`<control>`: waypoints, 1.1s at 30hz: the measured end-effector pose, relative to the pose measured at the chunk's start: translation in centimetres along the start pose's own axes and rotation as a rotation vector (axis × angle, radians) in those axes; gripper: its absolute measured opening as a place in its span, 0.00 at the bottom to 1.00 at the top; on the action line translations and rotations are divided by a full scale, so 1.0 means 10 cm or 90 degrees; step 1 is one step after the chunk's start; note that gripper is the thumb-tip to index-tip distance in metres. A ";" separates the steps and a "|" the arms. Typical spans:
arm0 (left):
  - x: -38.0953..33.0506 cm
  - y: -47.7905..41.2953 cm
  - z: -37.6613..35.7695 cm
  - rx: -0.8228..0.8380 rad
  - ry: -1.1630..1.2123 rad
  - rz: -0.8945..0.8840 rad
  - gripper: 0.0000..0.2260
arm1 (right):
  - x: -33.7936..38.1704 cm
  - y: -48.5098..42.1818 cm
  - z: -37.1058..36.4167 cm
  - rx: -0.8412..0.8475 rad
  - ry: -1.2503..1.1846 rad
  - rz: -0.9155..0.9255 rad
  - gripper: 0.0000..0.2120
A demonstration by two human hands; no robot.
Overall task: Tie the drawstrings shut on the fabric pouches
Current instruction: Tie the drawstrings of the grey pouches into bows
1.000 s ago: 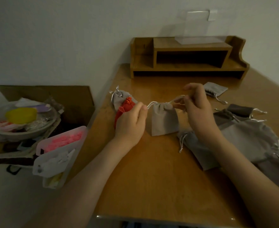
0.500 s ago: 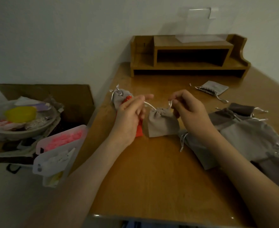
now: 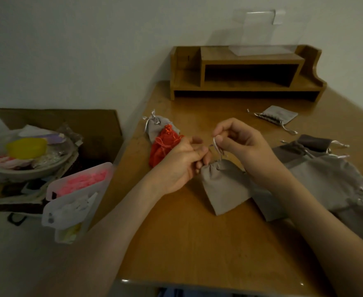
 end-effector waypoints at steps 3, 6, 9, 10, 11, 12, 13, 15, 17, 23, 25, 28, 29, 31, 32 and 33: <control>0.06 0.02 -0.06 0.079 -0.057 0.056 0.07 | -0.02 0.00 0.00 0.003 0.082 -0.018 0.03; 0.07 0.04 -0.07 0.106 -0.048 0.082 0.07 | -0.06 0.00 -0.02 0.029 0.137 -0.049 0.03; 0.07 0.05 -0.08 0.130 -0.039 0.088 0.02 | -0.08 0.00 -0.06 0.043 0.153 -0.051 0.04; 0.08 0.05 -0.08 0.122 -0.052 0.090 0.04 | -0.07 0.00 -0.06 0.041 0.151 -0.050 0.04; 0.09 0.04 -0.07 0.106 -0.071 0.087 0.05 | -0.06 0.00 -0.06 0.039 0.139 -0.053 0.05; 0.09 0.03 -0.07 0.087 -0.084 0.081 0.06 | -0.07 0.00 -0.06 0.038 0.106 -0.063 0.07; 0.09 0.02 -0.06 0.071 -0.094 0.071 0.08 | -0.08 0.00 -0.05 0.039 0.047 -0.077 0.09; 0.06 0.01 -0.04 0.040 -0.089 0.051 0.10 | -0.11 0.00 -0.01 0.028 -0.095 -0.123 0.19; 0.04 -0.01 -0.02 0.013 -0.056 0.029 0.11 | -0.16 0.00 0.01 0.016 -0.089 -0.185 0.28; 0.03 -0.05 0.07 -0.062 -0.074 -0.031 0.13 | -0.27 0.01 -0.10 0.096 0.119 -0.261 0.15; 0.01 -0.04 0.10 -0.075 -0.130 -0.054 0.11 | -0.26 0.01 -0.08 0.102 0.122 -0.258 0.08; -0.03 -0.02 0.10 -0.097 -0.245 -0.116 0.06 | -0.26 0.04 -0.07 0.110 0.142 -0.287 0.06; -0.04 -0.02 0.11 -0.107 -0.272 -0.139 0.05 | -0.27 0.04 -0.06 0.105 0.140 -0.292 0.06; -0.08 -0.02 0.13 -0.116 -0.319 -0.180 0.04 | -0.28 0.03 -0.05 0.085 0.111 -0.308 0.06; -0.10 -0.01 0.13 -0.109 -0.335 -0.194 0.04 | -0.27 0.03 -0.04 0.078 0.095 -0.316 0.07; -0.12 -0.01 0.14 -0.097 -0.346 -0.203 0.04 | -0.27 0.04 -0.03 0.077 0.081 -0.323 0.08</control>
Point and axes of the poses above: each hand's wrist, its own y-axis away from the middle knuckle, its own z-axis out of the back of the hand, x = y × z, the point moved 5 cm from there along -y, towards the middle knuckle
